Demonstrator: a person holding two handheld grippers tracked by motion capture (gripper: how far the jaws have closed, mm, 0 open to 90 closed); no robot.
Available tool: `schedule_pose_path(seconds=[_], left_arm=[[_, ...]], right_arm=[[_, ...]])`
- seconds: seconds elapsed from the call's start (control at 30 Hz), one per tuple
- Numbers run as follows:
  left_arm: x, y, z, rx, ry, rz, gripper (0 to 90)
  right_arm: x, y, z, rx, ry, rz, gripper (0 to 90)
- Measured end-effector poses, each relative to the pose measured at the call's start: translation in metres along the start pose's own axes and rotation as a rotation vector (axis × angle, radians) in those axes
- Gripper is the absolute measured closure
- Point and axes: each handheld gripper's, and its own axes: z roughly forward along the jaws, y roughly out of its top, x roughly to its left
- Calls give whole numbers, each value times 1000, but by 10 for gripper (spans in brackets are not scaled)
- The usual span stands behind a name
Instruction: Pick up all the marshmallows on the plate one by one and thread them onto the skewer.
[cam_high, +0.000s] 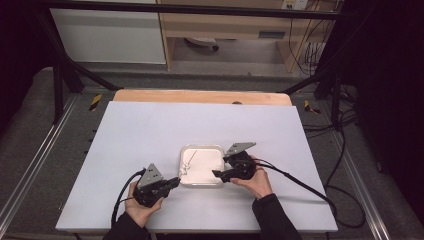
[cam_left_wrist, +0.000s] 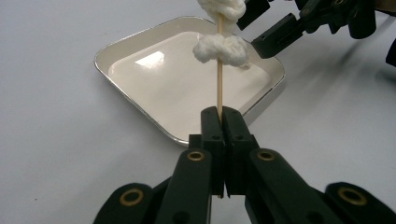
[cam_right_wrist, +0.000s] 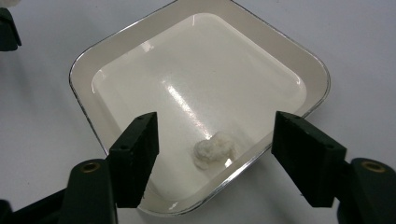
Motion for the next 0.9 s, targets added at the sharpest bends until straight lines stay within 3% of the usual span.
schedule_pose_path(seconds=[0.17, 0.67, 0.9], left_arm=[[0, 0, 0, -1, 1, -2, 888], [0, 0, 0, -3, 0, 2, 888], [0, 0, 0, -4, 1, 2, 888]], right_arm=[[0, -1, 6, 11, 11, -6, 404], [7, 3, 18, 70, -27, -84, 564], [8, 3, 19, 97, -28, -69, 629]])
